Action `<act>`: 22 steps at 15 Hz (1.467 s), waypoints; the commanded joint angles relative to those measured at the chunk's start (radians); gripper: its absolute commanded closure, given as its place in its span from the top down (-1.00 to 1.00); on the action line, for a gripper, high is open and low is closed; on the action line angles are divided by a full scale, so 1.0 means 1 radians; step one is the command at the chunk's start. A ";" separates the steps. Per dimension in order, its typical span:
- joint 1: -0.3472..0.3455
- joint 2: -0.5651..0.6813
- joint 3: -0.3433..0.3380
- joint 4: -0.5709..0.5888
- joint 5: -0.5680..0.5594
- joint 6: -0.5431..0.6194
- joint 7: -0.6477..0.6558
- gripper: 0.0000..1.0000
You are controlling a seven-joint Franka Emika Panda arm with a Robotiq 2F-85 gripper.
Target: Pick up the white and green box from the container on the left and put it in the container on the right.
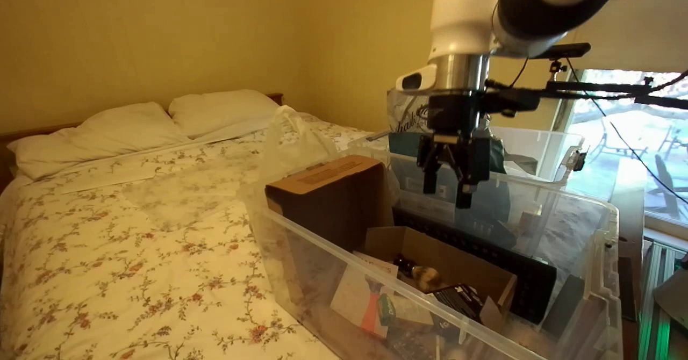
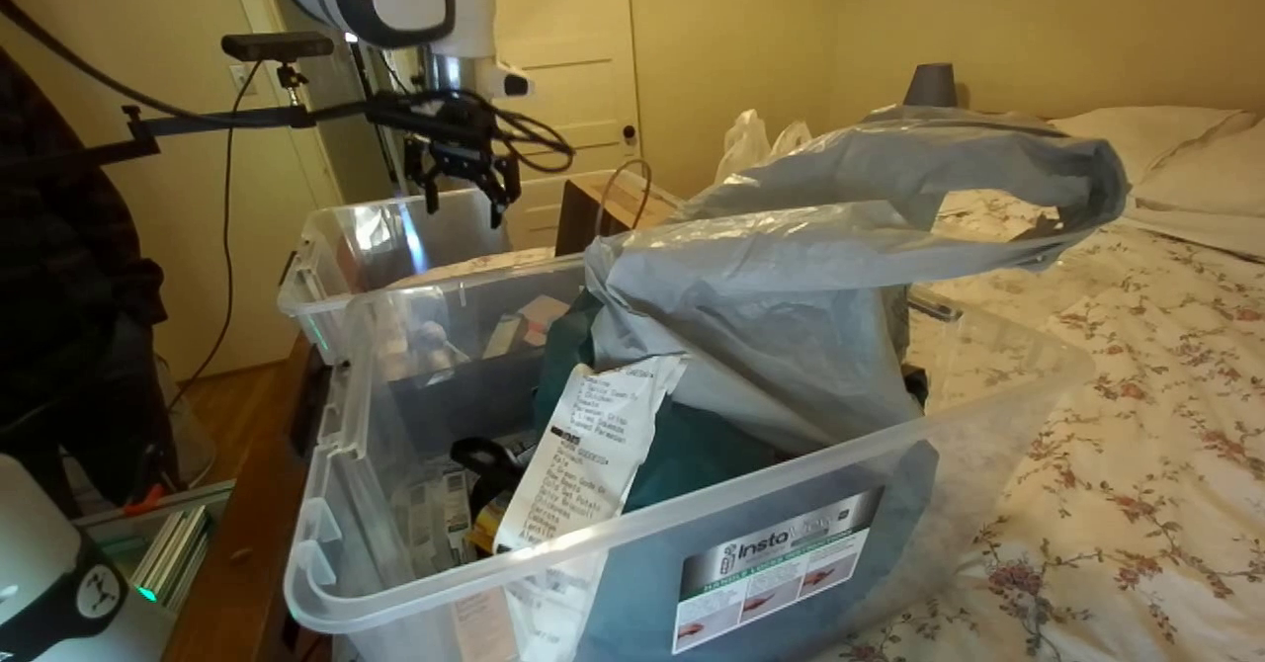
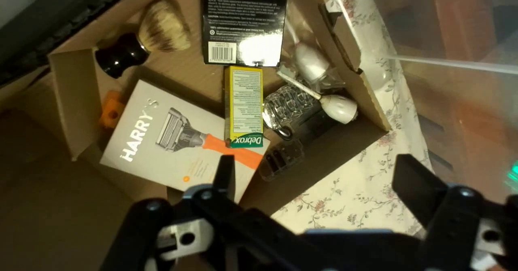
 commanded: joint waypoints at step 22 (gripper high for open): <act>0.080 0.478 0.042 -0.085 -0.322 0.728 0.305 1.00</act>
